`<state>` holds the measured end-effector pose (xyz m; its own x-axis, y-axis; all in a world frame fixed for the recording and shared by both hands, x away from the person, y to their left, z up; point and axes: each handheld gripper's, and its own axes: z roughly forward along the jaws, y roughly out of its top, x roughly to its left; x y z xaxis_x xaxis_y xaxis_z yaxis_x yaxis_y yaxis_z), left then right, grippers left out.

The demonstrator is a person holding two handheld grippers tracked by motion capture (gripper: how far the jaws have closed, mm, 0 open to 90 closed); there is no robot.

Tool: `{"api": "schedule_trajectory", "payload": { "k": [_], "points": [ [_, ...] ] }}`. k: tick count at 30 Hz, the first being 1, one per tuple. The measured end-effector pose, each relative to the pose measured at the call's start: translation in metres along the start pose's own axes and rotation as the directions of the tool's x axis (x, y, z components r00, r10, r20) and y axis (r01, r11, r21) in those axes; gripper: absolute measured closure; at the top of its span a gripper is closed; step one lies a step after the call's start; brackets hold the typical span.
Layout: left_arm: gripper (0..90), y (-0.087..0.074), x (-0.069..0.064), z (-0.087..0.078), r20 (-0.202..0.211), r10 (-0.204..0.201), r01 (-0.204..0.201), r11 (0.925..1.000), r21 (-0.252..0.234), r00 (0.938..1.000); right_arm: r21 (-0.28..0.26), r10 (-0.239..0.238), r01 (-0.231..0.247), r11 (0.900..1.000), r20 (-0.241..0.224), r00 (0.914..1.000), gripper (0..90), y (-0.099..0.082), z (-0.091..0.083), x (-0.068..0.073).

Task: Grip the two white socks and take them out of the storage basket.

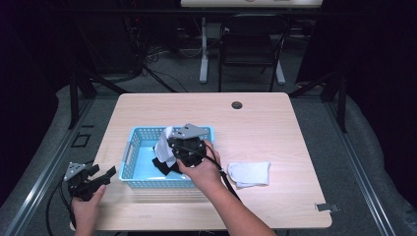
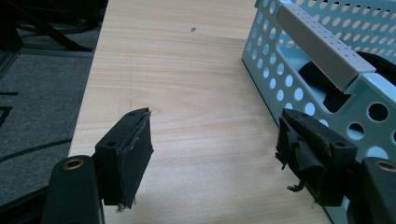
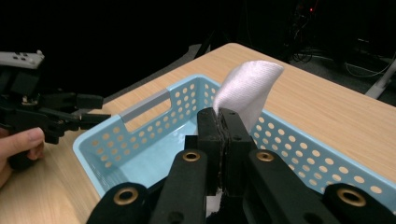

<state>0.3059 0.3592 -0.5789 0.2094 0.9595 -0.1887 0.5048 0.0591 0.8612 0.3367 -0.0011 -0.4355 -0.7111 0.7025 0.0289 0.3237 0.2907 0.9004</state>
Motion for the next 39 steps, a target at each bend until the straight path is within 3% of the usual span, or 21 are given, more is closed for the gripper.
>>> {"api": "schedule_trajectory", "payload": {
  "k": [9,22,29,39],
  "points": [
    [26.6,0.0,0.0,0.0,0.0,0.001,-0.001,1.0,0.002,1.0,-0.053,0.009,-0.008,0.9986,0.015,0.9999,88.7,0.002,-0.021,-0.007],
    [26.6,0.0,0.0,0.0,-0.001,0.001,-0.001,1.0,0.003,1.0,-0.107,0.013,-0.008,0.9942,0.048,0.9987,88.7,0.0,-0.065,-0.018],
    [26.6,0.0,-0.001,0.0,-0.004,0.004,-0.004,1.0,0.003,1.0,-0.137,0.027,-0.017,0.9904,0.072,0.997,88.7,-0.003,-0.093,-0.028],
    [26.5,-0.001,-0.001,0.001,-0.004,0.006,-0.006,1.0,-0.001,1.0,-0.133,0.059,-0.041,0.9902,0.133,0.9894,88.8,-0.02,-0.13,-0.053]
  ]
}}
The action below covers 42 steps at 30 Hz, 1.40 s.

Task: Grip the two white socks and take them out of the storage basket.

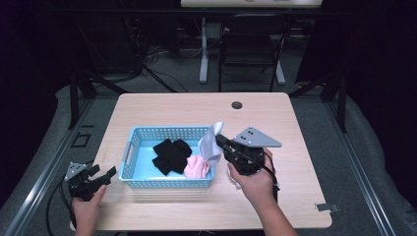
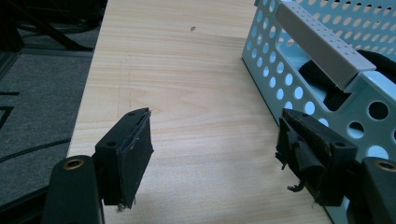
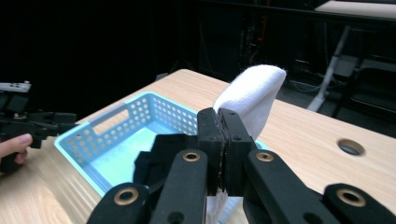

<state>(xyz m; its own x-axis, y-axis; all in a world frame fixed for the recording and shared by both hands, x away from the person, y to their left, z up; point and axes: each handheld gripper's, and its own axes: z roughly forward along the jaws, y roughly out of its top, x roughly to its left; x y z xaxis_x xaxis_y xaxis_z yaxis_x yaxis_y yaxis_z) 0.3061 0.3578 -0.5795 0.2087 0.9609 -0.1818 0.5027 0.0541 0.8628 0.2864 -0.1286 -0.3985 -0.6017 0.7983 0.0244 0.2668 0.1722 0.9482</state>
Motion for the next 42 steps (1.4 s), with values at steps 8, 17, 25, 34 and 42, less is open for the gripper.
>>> {"api": "schedule_trajectory", "payload": {
  "k": [8,17,25,34,42],
  "points": [
    [26.5,0.0,0.0,0.0,-0.002,0.001,-0.001,1.0,0.002,1.0,0.022,0.032,-0.033,0.9992,0.068,0.9972,88.8,-0.028,-0.017,-0.021],
    [26.6,0.0,0.0,0.0,-0.004,0.005,-0.005,1.0,0.009,1.0,0.081,0.067,-0.075,0.9939,0.098,0.9929,88.8,-0.059,-0.015,-0.035],
    [26.6,-0.001,0.0,0.001,-0.004,0.002,-0.002,1.0,0.004,1.0,0.124,0.09,-0.105,0.9868,0.116,0.9892,88.8,-0.08,-0.009,-0.042],
    [26.6,0.0,0.0,0.0,-0.004,0.004,-0.004,0.9999,0.01,1.0,0.199,0.159,-0.204,0.9585,0.223,0.9618,88.7,-0.119,-0.011,-0.077],
    [26.6,0.0,0.0,0.0,-0.003,0.001,-0.001,1.0,0.002,1.0,0.232,0.226,-0.292,0.9277,0.275,0.9346,88.5,-0.141,-0.012,-0.098]
  ]
}}
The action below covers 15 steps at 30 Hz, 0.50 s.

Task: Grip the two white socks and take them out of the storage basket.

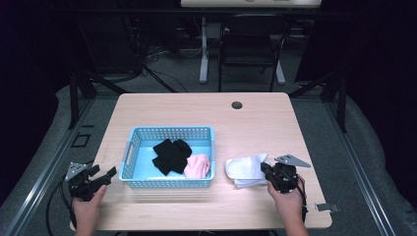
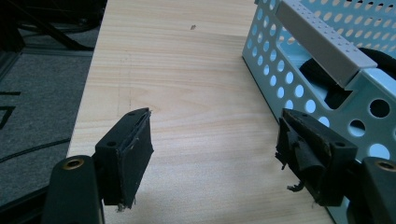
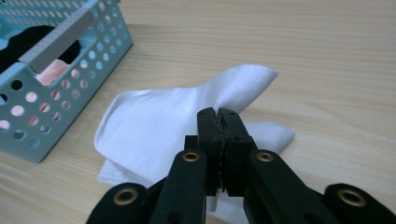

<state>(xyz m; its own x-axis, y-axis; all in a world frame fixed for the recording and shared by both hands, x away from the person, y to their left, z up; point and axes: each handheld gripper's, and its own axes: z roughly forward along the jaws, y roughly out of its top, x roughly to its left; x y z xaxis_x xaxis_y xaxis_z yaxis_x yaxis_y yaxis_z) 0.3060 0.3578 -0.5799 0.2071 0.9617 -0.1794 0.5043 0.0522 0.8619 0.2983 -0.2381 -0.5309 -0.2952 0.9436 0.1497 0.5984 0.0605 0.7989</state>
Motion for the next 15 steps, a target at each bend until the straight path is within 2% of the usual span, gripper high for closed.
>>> {"api": "schedule_trajectory", "payload": {
  "k": [7,11,15],
  "points": [
    [26.6,0.0004,0.0,-0.0004,0.003,0.0,0.0,1.0,0.002,1.0,0.025,0.024,-0.024,0.9994,0.019,0.9995,86.8,-0.0059,0.0052,-0.0063],
    [26.6,0.0005,-0.0002,-0.0003,0.003,0.0,0.0,1.0,0.004,1.0,0.019,0.056,-0.056,0.9982,0.015,0.9983,74.0,-0.008,0.006,-0.01],
    [26.6,0.0005,-0.0003,-0.0002,0.004,0.0,0.0,1.0,0.005,1.0,-0.042,0.048,-0.047,0.998,0.038,0.9981,61.8,-0.0086,0.0029,-0.0112]
  ]
}}
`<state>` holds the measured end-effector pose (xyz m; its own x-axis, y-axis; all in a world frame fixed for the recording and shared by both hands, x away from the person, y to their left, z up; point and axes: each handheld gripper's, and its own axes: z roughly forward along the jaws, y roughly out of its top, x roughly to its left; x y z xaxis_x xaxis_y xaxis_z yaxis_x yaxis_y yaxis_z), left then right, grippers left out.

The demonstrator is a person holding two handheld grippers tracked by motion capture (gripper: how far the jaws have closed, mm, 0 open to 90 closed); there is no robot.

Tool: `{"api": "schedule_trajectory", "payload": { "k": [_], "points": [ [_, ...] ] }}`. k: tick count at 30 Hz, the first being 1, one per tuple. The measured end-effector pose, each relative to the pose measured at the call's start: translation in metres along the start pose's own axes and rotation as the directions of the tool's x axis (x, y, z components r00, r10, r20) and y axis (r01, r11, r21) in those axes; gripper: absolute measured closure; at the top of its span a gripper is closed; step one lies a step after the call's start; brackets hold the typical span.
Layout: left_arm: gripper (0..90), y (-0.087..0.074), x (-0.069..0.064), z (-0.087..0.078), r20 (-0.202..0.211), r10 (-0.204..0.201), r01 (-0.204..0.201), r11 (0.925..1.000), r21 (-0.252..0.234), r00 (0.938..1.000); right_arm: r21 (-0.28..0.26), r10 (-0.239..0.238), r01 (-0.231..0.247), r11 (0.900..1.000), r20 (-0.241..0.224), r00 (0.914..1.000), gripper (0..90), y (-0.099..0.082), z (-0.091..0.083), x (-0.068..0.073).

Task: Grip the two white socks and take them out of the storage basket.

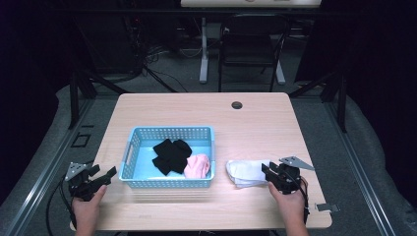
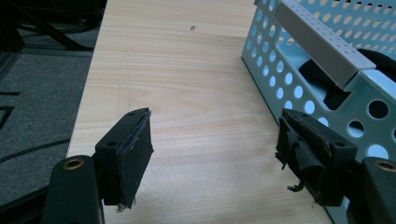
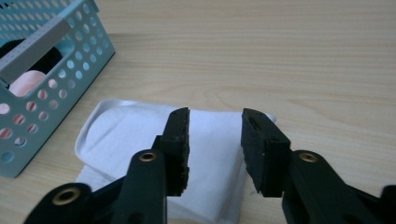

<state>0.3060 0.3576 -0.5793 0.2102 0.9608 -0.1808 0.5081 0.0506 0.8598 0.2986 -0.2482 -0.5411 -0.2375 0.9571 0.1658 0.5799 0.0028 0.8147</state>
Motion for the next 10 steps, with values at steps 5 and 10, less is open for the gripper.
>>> {"api": "schedule_trajectory", "payload": {
  "k": [5,10],
  "points": [
    [26.6,0.0,-0.0003,0.0001,0.001,-0.001,0.001,1.0,-0.001,1.0,-0.026,-0.003,0.003,0.9997,0.001,1.0,55.9,-0.0025,0.0013,0.0],
    [26.6,0.0,-0.0003,0.0006,0.001,-0.003,0.003,1.0,-0.002,1.0,-0.028,0.014,-0.014,0.9995,-0.01,0.9999,55.3,-0.0038,0.0031,0.0007]
  ]
}}
